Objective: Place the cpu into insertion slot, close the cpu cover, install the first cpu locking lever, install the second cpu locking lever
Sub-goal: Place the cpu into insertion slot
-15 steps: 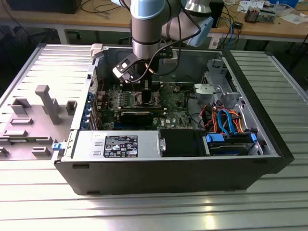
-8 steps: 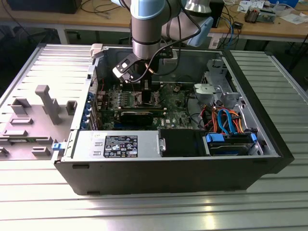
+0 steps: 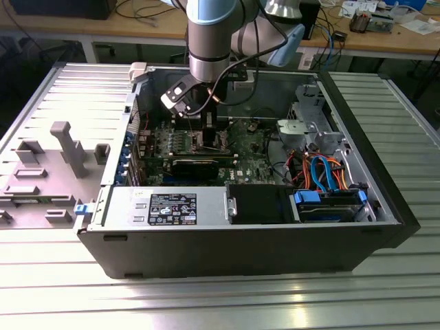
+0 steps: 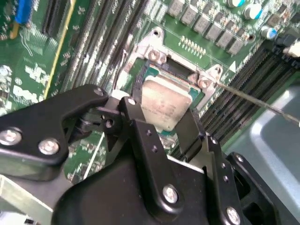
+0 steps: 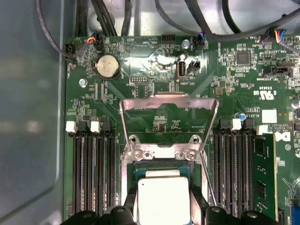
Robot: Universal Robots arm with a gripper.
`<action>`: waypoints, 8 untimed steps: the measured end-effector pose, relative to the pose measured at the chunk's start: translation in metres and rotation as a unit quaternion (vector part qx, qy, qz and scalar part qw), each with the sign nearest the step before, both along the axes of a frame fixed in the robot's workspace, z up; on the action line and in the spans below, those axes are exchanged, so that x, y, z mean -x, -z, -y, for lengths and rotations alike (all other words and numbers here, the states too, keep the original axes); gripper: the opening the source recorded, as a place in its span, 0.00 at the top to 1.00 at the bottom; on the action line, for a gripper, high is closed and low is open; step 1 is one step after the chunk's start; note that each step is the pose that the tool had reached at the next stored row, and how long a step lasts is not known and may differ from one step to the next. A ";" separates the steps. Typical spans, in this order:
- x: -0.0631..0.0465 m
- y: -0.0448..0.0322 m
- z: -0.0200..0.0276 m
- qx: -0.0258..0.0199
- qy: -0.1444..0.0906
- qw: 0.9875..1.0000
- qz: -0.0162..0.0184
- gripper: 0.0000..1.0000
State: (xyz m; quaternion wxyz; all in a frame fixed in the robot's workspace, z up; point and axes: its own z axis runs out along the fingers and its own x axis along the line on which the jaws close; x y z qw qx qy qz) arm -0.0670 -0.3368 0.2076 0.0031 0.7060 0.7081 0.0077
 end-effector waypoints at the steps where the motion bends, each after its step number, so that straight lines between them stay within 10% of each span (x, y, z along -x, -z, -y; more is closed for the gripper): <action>1: 0.000 0.0004 0.0000 0.000 0.004 1.000 0.000 0.47; 8: -0.001 0.0027 0.0000 0.000 0.013 1.000 0.000 0.47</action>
